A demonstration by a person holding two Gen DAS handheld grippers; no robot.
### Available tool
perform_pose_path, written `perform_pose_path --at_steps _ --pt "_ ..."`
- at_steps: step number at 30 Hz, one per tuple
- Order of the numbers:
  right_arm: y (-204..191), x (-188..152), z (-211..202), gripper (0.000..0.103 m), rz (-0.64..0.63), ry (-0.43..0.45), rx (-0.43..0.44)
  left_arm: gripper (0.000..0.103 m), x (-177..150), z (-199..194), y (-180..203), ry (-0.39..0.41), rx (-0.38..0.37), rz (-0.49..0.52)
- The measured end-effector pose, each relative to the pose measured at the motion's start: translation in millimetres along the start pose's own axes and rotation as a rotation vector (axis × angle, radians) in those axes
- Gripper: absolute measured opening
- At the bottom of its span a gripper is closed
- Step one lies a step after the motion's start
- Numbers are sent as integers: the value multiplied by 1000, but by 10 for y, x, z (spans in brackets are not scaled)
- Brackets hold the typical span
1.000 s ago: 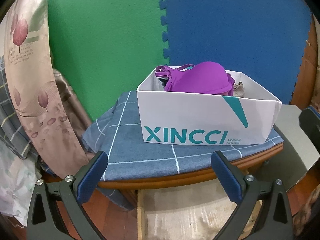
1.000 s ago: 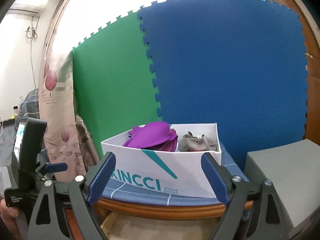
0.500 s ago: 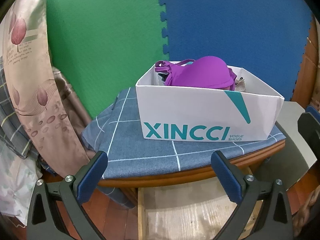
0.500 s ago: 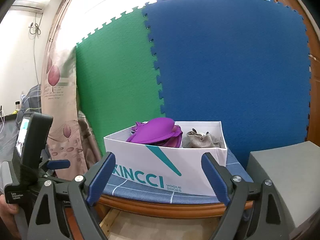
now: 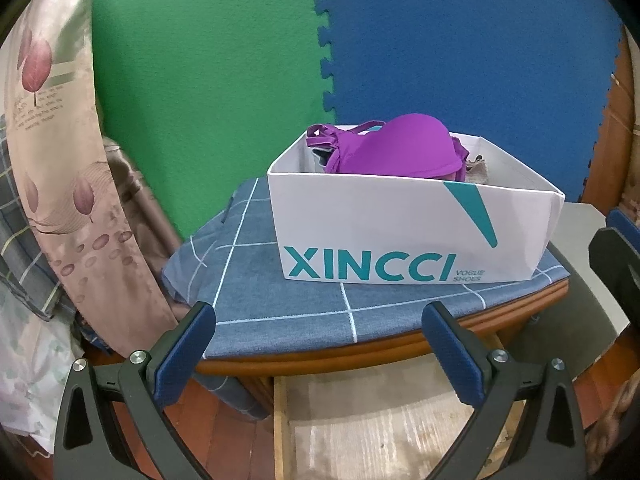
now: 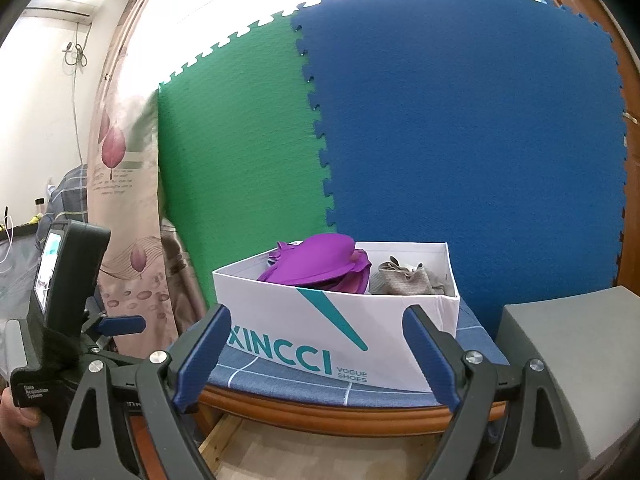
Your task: Take underwear out of drawer
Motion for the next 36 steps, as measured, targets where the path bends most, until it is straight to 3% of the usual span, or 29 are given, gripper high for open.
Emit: perform_pose_path --at_steps 36 --pt "4 -9 -3 90 4 -1 1 103 -25 45 16 -17 2 6"
Point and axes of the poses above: each gripper's, at about its wrist camera, not at the fingertips, and z roughly the way its jaws point, y to its right, x to its top, the point moved 5 cm from there along z, roughly the way its jaws point, and after that the axes turned 2 degrees about y, right-handed, at the moved point
